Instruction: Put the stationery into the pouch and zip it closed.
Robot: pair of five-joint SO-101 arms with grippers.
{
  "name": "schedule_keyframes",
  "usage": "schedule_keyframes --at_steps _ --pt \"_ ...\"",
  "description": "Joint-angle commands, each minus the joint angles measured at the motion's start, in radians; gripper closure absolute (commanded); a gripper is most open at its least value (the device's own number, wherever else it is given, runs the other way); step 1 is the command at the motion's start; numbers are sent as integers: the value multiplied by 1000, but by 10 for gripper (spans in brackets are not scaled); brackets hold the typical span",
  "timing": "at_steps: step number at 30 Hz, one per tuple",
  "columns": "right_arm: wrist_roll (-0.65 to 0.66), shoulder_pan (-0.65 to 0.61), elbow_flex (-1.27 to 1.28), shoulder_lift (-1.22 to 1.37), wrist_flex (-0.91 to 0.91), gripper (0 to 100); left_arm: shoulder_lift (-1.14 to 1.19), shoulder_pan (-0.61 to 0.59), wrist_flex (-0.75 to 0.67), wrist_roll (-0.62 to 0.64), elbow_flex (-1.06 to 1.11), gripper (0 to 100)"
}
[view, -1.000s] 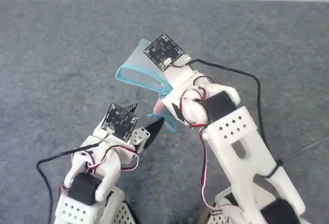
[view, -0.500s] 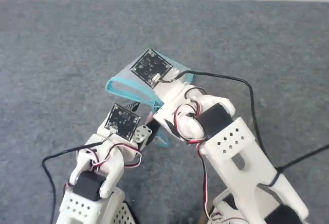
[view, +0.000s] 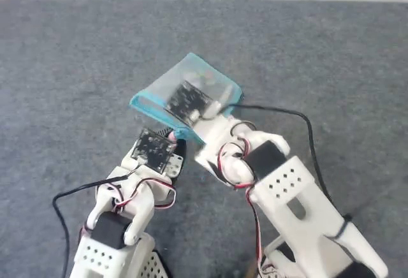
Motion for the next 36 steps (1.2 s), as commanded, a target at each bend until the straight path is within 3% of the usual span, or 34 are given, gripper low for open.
schedule_keyframes --at_steps 1,8,14,19,28,33,36 --pt "34 -12 46 -25 -67 851 9 -2 -3 -11 -51 990" --pt "25 -7 169 -71 -246 846 9 -3 -3 -11 -51 990" --pt "34 28 299 -381 -314 847 9 -3 5 -12 -53 990" --pt "92 -48 390 -567 -311 844 9 -3 5 -12 -53 990" --pt "124 -67 299 -464 -286 842 9 -3 5 -12 -53 990" --pt "124 -64 281 -406 -305 763 9 -3 5 -12 -53 990" --pt "126 -61 256 -369 -309 768 9 -2 5 -12 -53 990"
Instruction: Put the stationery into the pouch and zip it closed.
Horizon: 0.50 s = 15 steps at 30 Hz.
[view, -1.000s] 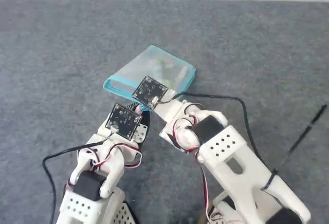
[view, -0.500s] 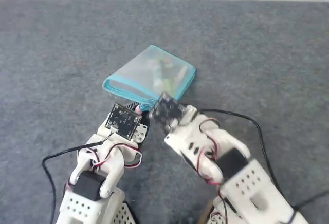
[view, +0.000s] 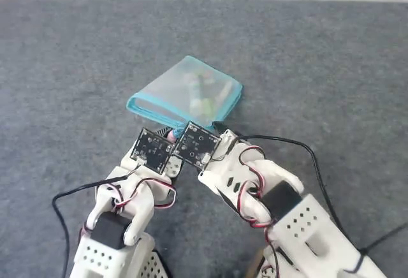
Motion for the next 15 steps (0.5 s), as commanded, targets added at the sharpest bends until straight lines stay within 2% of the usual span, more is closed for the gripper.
schedule_keyframes --at_steps 1,8,15 --pt "18 -1 -98 44 -21 768 11 -2 8 -15 -50 990" --pt "43 82 -107 176 -91 768 11 -2 28 -15 -54 990" --pt "38 85 -107 222 -119 768 11 -2 28 -15 -54 990"
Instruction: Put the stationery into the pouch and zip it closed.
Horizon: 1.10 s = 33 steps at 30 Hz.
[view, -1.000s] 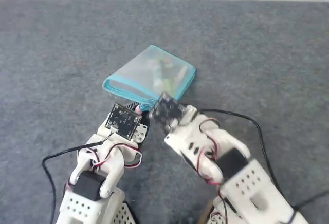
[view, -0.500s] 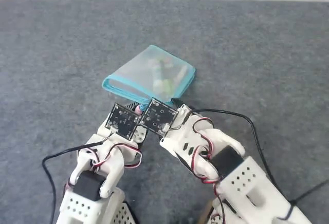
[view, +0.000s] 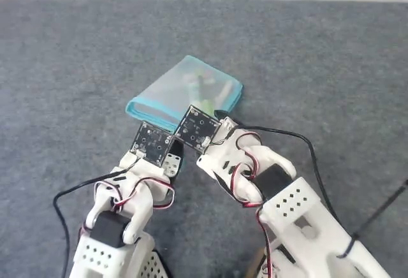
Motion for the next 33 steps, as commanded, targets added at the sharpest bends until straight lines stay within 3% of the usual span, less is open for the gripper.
schedule_keyframes --at_steps 1,33 --pt "11 18 -52 31 -12 768 9 2 0 -21 -56 990" --pt "18 19 -40 35 -18 793 6 5 5 -21 -56 990"
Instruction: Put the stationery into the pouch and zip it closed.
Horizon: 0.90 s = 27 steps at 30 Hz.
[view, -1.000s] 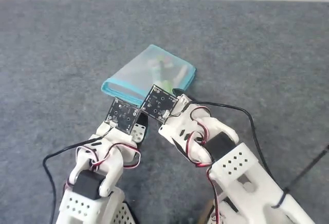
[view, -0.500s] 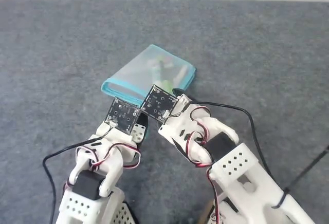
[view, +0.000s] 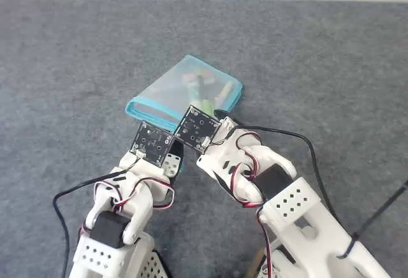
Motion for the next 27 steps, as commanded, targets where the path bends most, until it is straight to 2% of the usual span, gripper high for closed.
schedule_keyframes --at_steps 1,4,5,13,18,24,27 --pt "12 19 -43 35 -15 827 6 5 5 -21 -56 990" --pt "5 19 -43 35 -18 980 6 3 5 -21 -56 990" --pt "3 21 -38 33 -25 998 5 3 5 -21 -56 990" --pt "-97 71 -37 38 -33 991 2 0 5 -21 -56 990" --pt "-101 102 -37 41 -33 991 2 0 5 -21 -56 990" --pt "-97 102 -37 41 -25 991 2 -152 5 -15 -99 990" --pt "-95 102 -35 41 -19 991 3 -175 0 -15 -101 990"
